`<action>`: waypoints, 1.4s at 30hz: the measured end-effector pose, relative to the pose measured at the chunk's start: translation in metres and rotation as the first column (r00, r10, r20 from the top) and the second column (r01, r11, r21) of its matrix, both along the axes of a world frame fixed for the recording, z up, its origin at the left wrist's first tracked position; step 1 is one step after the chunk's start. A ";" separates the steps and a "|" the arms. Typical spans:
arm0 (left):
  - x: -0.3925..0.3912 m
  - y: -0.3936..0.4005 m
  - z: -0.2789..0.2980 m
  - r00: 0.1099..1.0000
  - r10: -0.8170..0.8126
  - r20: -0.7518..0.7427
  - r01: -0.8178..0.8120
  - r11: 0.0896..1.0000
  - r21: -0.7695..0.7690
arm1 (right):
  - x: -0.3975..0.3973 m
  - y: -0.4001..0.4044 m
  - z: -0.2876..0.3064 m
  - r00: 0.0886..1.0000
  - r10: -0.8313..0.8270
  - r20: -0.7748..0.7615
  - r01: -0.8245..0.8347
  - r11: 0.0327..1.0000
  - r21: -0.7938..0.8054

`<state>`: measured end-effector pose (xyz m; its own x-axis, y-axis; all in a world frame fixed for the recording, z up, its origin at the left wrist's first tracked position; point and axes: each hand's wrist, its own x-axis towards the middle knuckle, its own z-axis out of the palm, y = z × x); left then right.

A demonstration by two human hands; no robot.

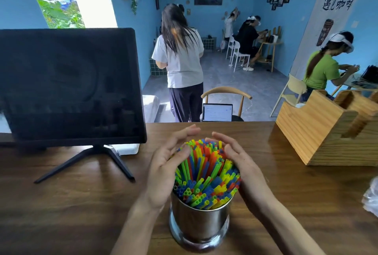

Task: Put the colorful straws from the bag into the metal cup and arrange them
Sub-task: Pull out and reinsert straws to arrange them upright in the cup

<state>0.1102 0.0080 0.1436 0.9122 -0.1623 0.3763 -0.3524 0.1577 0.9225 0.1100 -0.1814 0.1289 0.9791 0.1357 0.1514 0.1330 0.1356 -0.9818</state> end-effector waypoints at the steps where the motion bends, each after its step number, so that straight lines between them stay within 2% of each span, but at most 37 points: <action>1: -0.002 -0.003 -0.003 0.996 0.083 0.016 -0.082 0.996 -0.045 | -0.003 0.003 -0.004 0.999 -0.049 -0.006 0.049 0.997 0.058; 4: -0.011 -0.011 -0.024 0.949 0.308 -0.063 -0.315 0.932 -0.178 | -0.019 0.015 -0.023 0.990 -0.122 -0.069 0.137 0.953 0.270; 7: -0.020 -0.024 -0.043 0.920 0.380 -0.094 -0.391 0.896 -0.208 | -0.033 0.034 -0.042 0.985 -0.112 -0.132 0.156 0.904 0.399; 9: -0.018 -0.029 -0.049 0.911 0.409 -0.054 -0.412 0.895 -0.172 | -0.030 0.037 -0.048 0.982 -0.141 -0.124 0.176 0.924 0.340; 11: -0.012 -0.032 -0.048 0.914 0.397 -0.084 -0.405 0.896 -0.182 | -0.021 0.035 -0.049 0.973 -0.212 -0.092 0.229 0.936 0.267; 21: 0.055 -0.054 -0.035 0.895 0.409 -0.179 -0.437 0.884 -0.166 | 0.053 0.028 -0.043 0.896 -0.441 -0.046 0.444 0.886 0.136; 25: 0.069 -0.058 -0.033 0.899 0.393 -0.193 -0.425 0.889 -0.168 | 0.071 0.022 -0.042 0.913 -0.406 -0.024 0.406 0.906 0.120; 30: 0.075 -0.054 -0.032 0.920 0.373 -0.123 -0.388 0.913 -0.126 | 0.072 0.008 -0.034 0.941 -0.337 -0.019 0.335 0.925 0.181; 33: 0.072 -0.050 -0.023 0.916 0.393 -0.085 -0.401 0.905 -0.143 | 0.060 -0.002 -0.016 0.849 -0.521 0.091 0.515 0.853 0.077; 36: 0.065 -0.048 -0.009 0.900 0.435 -0.018 -0.430 0.880 -0.201 | 0.039 -0.009 0.009 0.751 -0.610 0.253 0.623 0.781 0.036; 39: 0.050 -0.046 0.009 0.889 0.444 0.107 -0.422 0.889 -0.178 | 0.014 -0.010 0.030 0.695 -0.607 0.386 0.641 0.766 0.052; 42: 0.029 -0.048 0.027 0.854 0.456 0.252 -0.432 0.890 -0.146 | -0.013 -0.006 0.040 0.719 -0.528 0.452 0.564 0.823 0.063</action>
